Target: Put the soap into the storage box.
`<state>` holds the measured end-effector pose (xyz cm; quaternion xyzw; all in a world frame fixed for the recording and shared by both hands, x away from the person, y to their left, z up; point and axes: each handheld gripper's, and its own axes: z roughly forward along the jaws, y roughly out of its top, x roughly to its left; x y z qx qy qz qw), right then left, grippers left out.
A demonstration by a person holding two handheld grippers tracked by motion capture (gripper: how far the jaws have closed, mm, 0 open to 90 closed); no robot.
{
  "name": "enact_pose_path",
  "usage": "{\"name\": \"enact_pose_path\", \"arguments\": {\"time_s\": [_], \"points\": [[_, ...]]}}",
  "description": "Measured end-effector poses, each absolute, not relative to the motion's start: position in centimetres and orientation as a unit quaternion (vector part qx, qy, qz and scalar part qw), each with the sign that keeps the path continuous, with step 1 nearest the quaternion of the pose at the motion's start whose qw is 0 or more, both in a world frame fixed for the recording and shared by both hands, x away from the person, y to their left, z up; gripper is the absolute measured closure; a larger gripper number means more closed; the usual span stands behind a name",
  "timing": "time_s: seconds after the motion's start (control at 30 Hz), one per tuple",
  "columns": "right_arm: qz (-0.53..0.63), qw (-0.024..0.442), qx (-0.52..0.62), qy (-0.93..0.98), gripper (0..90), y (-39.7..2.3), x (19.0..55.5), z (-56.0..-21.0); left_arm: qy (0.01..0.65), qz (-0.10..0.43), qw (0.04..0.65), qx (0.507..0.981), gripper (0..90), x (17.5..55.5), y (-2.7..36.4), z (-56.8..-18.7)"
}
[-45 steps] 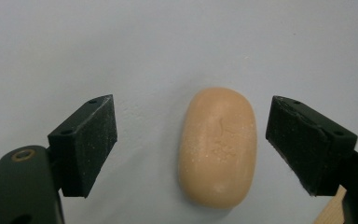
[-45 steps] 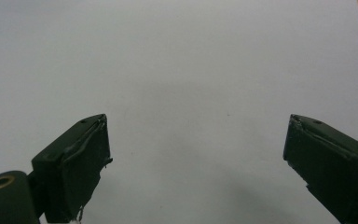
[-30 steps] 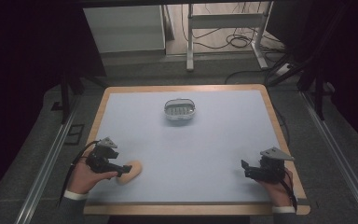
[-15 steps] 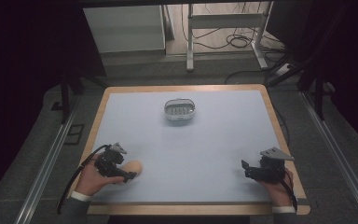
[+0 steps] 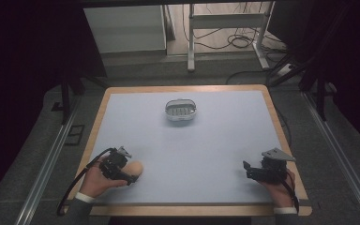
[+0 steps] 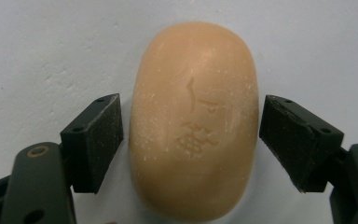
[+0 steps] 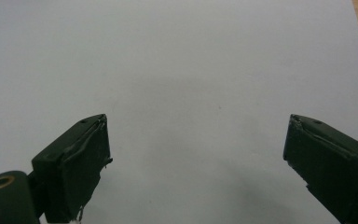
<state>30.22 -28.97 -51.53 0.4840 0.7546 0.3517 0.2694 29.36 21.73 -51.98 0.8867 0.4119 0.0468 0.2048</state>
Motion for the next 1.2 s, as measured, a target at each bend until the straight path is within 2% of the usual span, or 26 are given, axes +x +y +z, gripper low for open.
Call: {"name": "enact_pose_path", "arguments": {"time_s": [0.5,0.73,0.8,0.83,1.2], "points": [[0.348,0.269,0.487,0.755,7.0,-29.02,30.27,-51.66,0.415,0.065,0.201,0.885,30.8,29.13,21.62,-52.12],[0.345,0.269,0.486,0.757,7.0,-28.98,30.32,-51.79,0.411,0.063,0.198,0.887,25.7,29.10,21.39,-52.22],[0.345,0.268,0.487,0.756,7.0,-28.97,30.34,-51.83,0.411,0.065,0.199,0.888,26.8,29.06,21.41,-52.18],[0.344,0.268,0.487,0.757,7.0,-28.96,30.35,-51.84,0.411,0.066,0.199,0.887,31.2,29.05,21.46,-52.12],[0.341,0.269,0.488,0.757,7.0,-28.99,30.42,-51.98,0.404,0.061,0.203,0.890,32.6,29.20,21.77,-51.76]]}}
